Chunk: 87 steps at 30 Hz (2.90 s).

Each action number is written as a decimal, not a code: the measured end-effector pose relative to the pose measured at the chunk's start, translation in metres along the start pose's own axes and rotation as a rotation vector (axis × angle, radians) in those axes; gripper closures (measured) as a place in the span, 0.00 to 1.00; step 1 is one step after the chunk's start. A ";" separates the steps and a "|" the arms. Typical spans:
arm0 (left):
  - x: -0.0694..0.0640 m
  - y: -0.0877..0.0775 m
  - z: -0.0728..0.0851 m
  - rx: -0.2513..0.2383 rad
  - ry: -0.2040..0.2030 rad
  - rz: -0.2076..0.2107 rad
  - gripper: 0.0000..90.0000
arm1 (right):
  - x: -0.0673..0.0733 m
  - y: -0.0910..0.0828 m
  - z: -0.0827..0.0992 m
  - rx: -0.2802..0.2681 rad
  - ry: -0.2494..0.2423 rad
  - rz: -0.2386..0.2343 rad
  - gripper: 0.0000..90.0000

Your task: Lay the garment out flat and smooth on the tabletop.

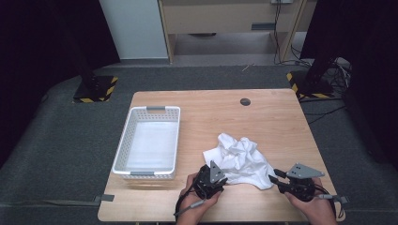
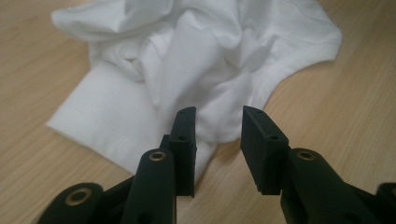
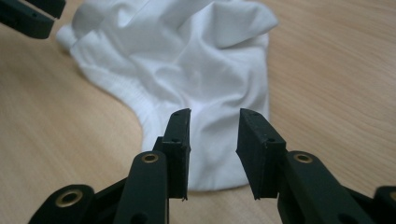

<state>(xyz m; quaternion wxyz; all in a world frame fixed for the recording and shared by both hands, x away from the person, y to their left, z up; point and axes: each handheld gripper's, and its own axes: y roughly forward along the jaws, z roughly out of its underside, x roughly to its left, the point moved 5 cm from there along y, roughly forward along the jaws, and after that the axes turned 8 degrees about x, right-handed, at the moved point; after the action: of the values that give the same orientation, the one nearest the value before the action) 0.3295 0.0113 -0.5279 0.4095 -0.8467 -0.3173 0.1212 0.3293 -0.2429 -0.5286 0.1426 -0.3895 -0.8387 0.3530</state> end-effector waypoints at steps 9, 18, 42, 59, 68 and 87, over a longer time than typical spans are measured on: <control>-0.002 0.021 0.006 0.039 0.016 0.003 0.61 | 0.021 0.006 0.012 0.046 -0.063 -0.003 0.63; -0.004 0.034 0.004 0.037 0.027 -0.027 0.68 | 0.024 0.010 0.012 0.051 -0.096 0.009 0.56; -0.010 0.035 0.005 0.041 0.043 -0.012 0.92 | 0.033 0.031 0.017 0.098 -0.171 0.001 0.82; -0.009 -0.032 -0.025 -0.095 0.029 0.008 0.93 | 0.038 -0.017 -0.008 0.000 -0.134 -0.070 0.94; 0.028 -0.037 -0.068 -0.079 -0.007 -0.005 0.92 | 0.016 -0.021 -0.052 -0.023 -0.144 -0.077 0.94; 0.064 0.071 -0.073 0.215 -0.141 0.102 0.91 | -0.027 0.067 -0.049 0.119 -0.027 -0.019 0.90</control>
<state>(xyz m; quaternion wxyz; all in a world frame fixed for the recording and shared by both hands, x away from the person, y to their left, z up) 0.4441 -0.0261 -0.5329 0.4679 -0.8023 -0.2871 0.2344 0.4090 -0.2102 -0.5401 0.1575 -0.3677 -0.8217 0.4059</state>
